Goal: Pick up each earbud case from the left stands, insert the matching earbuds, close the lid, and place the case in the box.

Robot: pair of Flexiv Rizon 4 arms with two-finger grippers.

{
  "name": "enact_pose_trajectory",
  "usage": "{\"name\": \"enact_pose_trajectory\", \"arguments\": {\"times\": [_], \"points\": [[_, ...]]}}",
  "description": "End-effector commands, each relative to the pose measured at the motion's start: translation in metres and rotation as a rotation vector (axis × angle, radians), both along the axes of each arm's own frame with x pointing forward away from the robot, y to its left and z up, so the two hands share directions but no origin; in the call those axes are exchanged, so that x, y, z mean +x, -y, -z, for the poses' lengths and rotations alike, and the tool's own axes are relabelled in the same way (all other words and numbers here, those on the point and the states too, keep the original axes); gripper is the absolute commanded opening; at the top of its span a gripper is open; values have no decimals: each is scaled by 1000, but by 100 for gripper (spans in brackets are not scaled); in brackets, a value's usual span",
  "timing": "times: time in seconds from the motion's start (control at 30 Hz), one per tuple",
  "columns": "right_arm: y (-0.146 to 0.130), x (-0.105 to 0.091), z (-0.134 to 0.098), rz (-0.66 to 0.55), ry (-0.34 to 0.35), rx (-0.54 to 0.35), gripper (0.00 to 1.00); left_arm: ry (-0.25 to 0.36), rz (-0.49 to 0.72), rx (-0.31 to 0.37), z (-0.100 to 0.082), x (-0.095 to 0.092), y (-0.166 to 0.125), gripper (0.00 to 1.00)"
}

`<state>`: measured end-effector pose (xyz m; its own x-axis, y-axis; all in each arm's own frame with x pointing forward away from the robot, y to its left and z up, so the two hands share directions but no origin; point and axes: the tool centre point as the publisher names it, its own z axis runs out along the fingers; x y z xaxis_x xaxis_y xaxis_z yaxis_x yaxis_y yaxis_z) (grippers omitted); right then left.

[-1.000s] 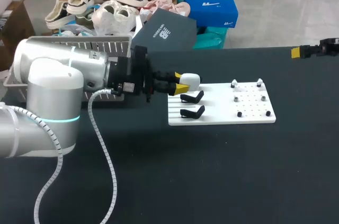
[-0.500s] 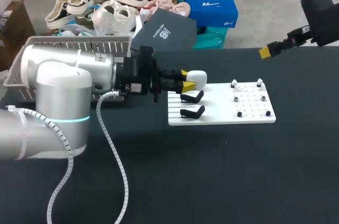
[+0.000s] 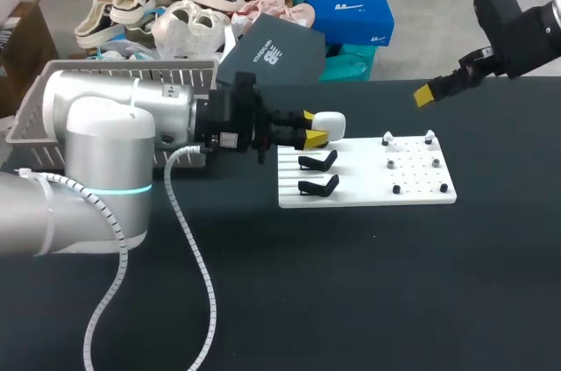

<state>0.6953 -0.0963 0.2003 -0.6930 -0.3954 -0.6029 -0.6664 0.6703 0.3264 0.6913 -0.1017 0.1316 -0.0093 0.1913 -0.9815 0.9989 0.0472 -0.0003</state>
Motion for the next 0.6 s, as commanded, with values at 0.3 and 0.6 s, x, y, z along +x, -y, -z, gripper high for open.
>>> {"name": "enact_pose_trajectory", "arguments": {"times": [0.3,0.6], "points": [[0,3,-1,-13,-11,11,100,5,3,-5,0,2,0,0],[0,3,-1,-13,-11,11,100,7,48,-10,-5,-5,0,0]]}}
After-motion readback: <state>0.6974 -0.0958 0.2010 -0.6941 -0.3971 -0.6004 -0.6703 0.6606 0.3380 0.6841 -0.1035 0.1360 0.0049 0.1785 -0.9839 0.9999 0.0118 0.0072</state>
